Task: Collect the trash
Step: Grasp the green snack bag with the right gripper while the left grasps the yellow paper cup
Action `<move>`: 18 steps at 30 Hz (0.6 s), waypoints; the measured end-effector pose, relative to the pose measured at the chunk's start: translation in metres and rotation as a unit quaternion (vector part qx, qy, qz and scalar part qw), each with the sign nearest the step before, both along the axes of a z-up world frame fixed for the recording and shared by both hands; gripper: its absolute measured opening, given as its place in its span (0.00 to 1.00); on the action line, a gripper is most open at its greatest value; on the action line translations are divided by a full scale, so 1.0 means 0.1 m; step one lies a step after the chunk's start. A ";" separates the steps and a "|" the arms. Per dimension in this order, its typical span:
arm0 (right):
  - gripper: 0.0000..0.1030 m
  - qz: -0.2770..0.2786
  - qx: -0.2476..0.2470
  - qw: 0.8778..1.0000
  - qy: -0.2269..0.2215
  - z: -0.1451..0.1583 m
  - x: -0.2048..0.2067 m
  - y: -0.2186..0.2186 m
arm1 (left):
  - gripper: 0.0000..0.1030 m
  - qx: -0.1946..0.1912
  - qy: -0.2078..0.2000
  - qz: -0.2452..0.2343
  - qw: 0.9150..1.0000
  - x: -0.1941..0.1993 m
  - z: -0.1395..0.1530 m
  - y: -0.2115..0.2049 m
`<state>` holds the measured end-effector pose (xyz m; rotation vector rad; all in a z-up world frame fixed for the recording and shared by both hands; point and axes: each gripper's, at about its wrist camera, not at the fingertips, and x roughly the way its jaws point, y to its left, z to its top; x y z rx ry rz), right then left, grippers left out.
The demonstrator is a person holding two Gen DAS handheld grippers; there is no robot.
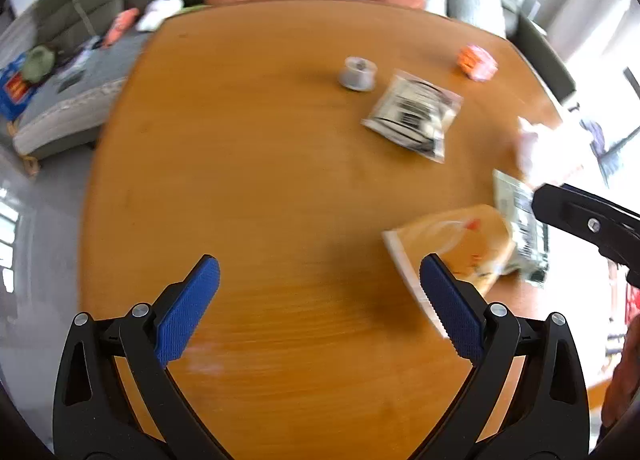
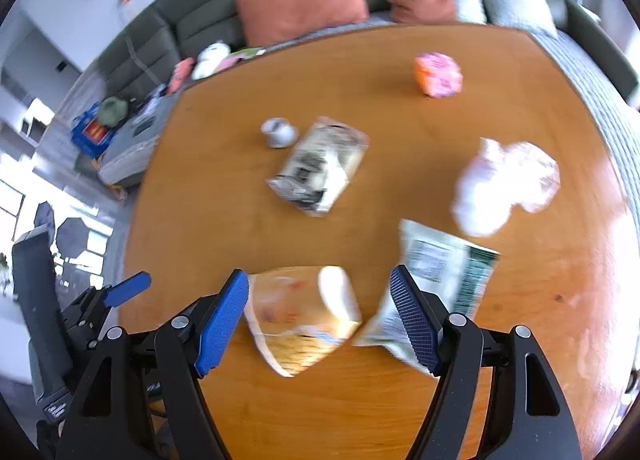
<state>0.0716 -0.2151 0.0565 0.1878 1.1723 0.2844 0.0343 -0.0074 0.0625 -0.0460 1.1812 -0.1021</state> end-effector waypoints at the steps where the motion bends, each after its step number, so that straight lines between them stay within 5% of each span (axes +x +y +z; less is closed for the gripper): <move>1: 0.72 -0.011 -0.004 1.000 0.005 -0.04 0.01 -0.09 | 0.94 -0.001 0.003 -0.008 1.000 0.01 -0.02 -0.07; 13: 0.72 -0.086 -0.054 0.990 0.097 -0.64 0.24 -0.46 | 0.94 0.013 0.000 -0.124 0.992 0.07 -0.15 -0.82; 18: 0.76 -0.080 -0.044 0.990 0.107 -0.75 0.28 -0.46 | 0.94 0.038 -0.002 -0.193 0.980 0.16 -0.21 -1.03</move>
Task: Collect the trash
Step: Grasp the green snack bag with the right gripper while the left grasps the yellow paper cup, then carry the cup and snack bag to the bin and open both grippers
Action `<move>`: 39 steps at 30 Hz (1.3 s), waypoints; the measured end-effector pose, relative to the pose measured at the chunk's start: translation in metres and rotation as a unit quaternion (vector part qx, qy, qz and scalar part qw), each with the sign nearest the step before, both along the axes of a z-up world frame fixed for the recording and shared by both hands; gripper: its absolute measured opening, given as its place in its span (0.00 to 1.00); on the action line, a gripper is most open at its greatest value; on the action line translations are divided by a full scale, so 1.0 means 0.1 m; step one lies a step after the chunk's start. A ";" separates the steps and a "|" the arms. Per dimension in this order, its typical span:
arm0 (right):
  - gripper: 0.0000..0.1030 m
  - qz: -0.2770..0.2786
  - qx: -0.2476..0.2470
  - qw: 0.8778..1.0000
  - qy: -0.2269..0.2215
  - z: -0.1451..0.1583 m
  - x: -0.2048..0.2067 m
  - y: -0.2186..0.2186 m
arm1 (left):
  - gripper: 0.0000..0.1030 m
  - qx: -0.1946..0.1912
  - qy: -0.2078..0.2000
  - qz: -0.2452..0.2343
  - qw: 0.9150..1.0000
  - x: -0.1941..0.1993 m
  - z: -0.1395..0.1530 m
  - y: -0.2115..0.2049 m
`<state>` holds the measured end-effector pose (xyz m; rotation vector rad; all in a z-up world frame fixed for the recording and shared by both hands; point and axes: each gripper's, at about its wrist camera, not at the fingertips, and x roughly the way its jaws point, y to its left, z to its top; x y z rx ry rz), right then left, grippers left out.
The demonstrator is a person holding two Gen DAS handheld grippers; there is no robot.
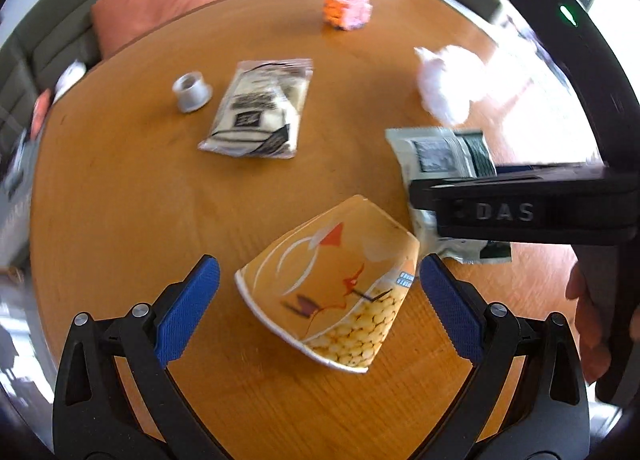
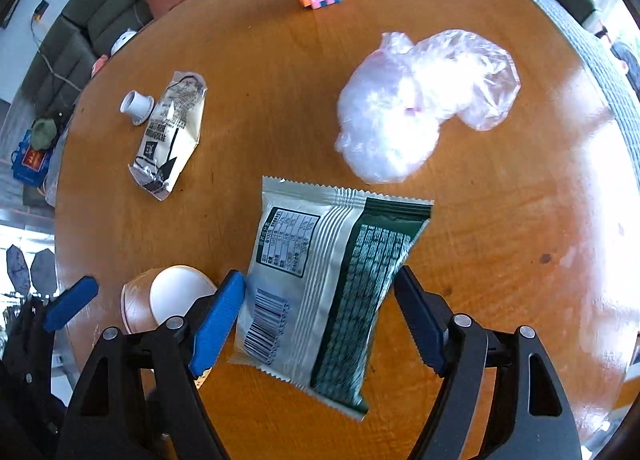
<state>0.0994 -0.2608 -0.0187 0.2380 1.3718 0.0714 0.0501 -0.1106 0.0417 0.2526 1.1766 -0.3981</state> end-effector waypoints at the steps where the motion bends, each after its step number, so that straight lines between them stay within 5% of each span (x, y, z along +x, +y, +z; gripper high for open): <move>1: 0.76 0.005 0.000 1.000 0.000 0.00 0.01 0.01 | 0.94 0.005 0.003 -0.017 1.000 0.02 -0.02 -0.04; 5: 0.62 0.017 0.018 1.000 -0.002 0.03 0.01 0.00 | 0.94 0.020 0.016 -0.059 0.998 0.11 -0.12 -0.13; 15: 0.57 -0.008 0.045 0.998 -0.043 0.22 -0.23 -0.24 | 0.94 0.043 0.049 -0.100 0.993 0.23 -0.44 -0.31; 19: 0.57 -0.012 0.043 0.998 -0.052 0.33 -0.32 -0.28 | 0.82 0.032 0.029 -0.088 0.995 0.20 -0.41 -0.32; 26: 0.57 -0.008 0.041 0.997 -0.069 0.50 -0.44 -0.20 | 0.82 -0.014 0.022 -0.050 0.998 0.07 -0.28 -0.12; 39: 0.57 0.044 0.047 0.994 -0.087 0.72 -0.51 0.69 | 0.82 -0.068 -0.003 0.045 0.997 -0.11 0.07 0.89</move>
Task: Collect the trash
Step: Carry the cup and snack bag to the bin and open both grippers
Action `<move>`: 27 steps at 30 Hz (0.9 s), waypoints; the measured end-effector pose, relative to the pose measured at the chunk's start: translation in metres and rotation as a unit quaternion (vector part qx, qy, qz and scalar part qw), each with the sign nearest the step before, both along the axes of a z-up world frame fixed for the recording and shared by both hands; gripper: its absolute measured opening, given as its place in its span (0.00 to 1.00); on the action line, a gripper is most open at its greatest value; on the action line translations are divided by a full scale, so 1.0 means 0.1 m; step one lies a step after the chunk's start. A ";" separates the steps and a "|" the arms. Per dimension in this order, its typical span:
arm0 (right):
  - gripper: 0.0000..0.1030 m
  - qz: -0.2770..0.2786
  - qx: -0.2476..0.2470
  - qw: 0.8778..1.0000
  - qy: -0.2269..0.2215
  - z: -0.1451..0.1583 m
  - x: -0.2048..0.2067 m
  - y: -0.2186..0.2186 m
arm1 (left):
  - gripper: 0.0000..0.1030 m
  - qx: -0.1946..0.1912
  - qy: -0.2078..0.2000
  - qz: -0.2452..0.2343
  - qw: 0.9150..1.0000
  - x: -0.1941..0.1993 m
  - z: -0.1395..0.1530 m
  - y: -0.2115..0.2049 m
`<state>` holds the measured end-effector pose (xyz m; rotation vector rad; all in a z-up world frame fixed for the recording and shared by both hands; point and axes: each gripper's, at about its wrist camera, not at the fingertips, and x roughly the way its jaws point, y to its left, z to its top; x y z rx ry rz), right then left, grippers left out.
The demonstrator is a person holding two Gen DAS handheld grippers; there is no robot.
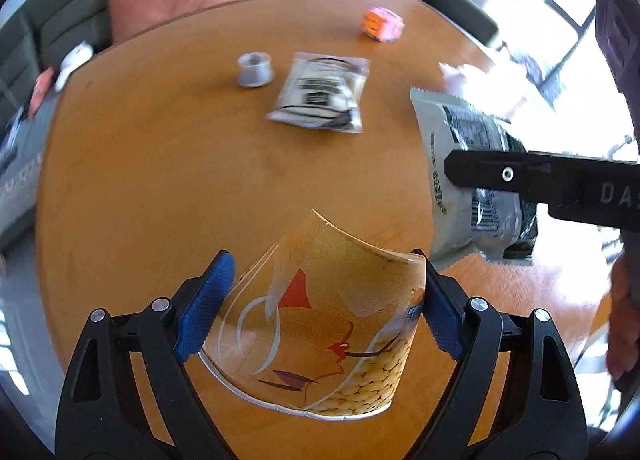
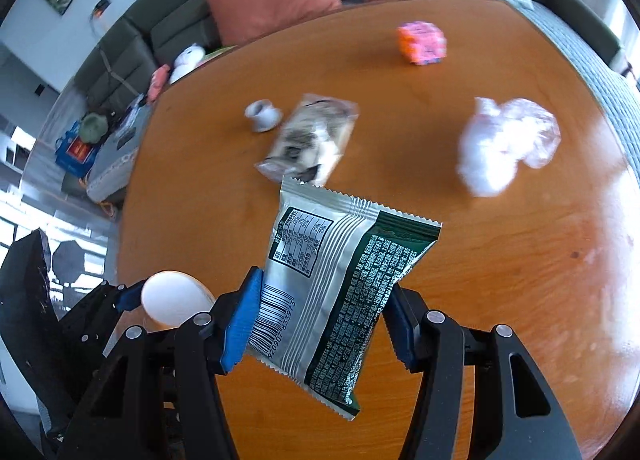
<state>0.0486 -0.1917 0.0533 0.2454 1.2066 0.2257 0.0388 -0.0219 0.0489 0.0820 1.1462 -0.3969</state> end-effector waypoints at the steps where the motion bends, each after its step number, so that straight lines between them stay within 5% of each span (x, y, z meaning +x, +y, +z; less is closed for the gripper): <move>1: 0.57 0.006 0.001 1.000 -0.002 0.01 -0.01 0.09 | 0.82 -0.005 -0.001 0.013 1.000 -0.04 0.02 0.13; 13: 0.57 0.132 0.013 0.991 -0.007 0.13 -0.21 1.79 | 0.82 -0.011 -0.008 0.142 0.990 -0.68 0.21 1.85; 27: 0.57 0.292 0.015 0.956 0.004 0.09 -0.55 3.93 | 0.82 0.000 -0.003 0.296 0.955 -1.43 0.14 3.71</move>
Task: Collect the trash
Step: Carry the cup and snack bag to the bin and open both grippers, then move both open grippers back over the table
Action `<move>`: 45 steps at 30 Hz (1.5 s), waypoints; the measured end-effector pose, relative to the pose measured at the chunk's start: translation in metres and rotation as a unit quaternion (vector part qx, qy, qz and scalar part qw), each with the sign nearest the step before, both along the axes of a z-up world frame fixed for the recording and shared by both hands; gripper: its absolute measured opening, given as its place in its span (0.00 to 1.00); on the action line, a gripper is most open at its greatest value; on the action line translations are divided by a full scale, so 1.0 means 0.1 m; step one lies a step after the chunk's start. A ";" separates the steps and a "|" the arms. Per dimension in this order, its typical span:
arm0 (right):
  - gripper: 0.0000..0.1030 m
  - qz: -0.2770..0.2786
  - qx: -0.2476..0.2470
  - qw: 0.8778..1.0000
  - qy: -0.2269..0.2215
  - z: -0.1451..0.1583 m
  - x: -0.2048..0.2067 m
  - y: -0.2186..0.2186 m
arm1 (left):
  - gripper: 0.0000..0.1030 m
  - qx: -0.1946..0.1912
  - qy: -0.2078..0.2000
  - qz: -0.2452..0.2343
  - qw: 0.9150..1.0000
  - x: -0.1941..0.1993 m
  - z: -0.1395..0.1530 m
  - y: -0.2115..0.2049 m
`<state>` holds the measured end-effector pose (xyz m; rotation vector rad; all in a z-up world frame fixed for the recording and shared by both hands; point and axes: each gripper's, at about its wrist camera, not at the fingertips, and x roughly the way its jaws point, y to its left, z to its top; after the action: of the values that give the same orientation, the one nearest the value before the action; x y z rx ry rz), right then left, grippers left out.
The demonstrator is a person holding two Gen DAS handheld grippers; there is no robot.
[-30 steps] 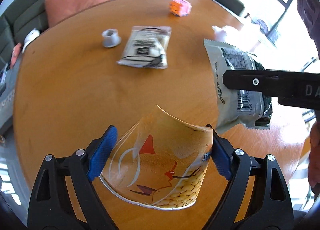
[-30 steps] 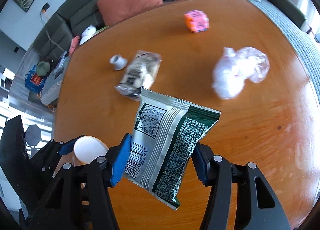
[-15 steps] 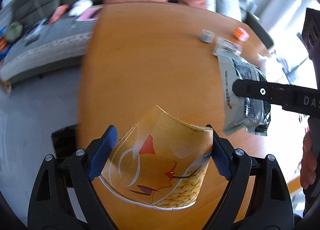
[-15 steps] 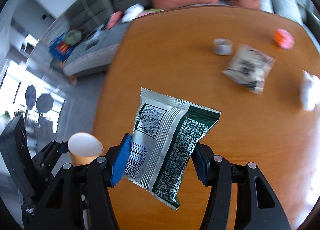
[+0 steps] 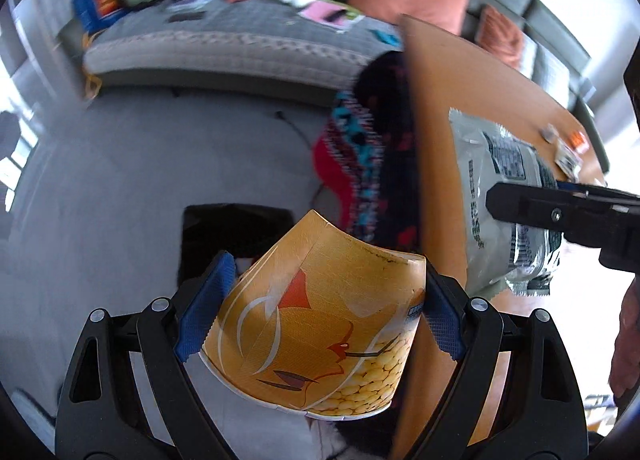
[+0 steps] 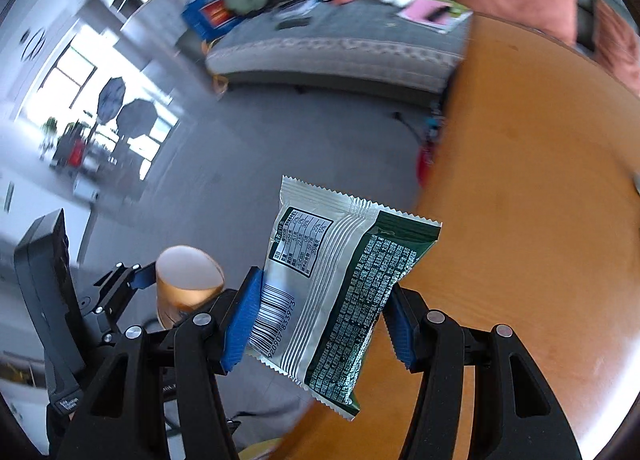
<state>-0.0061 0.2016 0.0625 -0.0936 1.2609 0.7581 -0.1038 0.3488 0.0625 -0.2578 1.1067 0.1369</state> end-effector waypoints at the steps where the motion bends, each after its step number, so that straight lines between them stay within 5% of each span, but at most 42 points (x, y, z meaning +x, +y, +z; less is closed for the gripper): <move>1: 0.57 0.006 -0.001 1.000 0.000 -0.01 -0.02 0.09 | 0.82 0.001 0.002 0.008 1.000 -0.04 -0.02 0.09; 9: 0.58 0.048 -0.013 0.999 0.008 -0.16 -0.12 0.98 | 0.83 0.002 0.021 0.066 0.998 -0.30 -0.18 0.81; 11: 0.76 0.047 -0.018 0.998 0.024 -0.20 -0.09 1.08 | 0.94 0.008 0.037 0.080 0.996 -0.30 -0.22 0.95; 14: 0.77 0.035 -0.014 0.999 0.026 -0.16 -0.05 1.20 | 0.94 0.021 0.059 0.104 0.993 -0.31 -0.30 1.08; 17: 0.77 0.040 -0.014 0.999 0.013 -0.11 -0.08 1.26 | 0.94 -0.009 0.068 0.130 0.989 -0.33 -0.36 1.23; 33: 0.77 0.014 -0.012 1.000 -0.005 0.05 -0.21 0.75 | 0.94 -0.026 0.030 0.113 0.993 -0.30 -0.22 1.01; 45: 0.77 -0.009 0.022 1.000 -0.007 0.19 -0.22 -0.11 | 0.94 -0.011 0.017 0.078 0.997 -0.21 0.01 0.14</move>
<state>-0.0285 0.1902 0.0816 -0.0514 1.2300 0.7680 -0.1249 0.3633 0.0637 -0.3636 1.1211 0.2684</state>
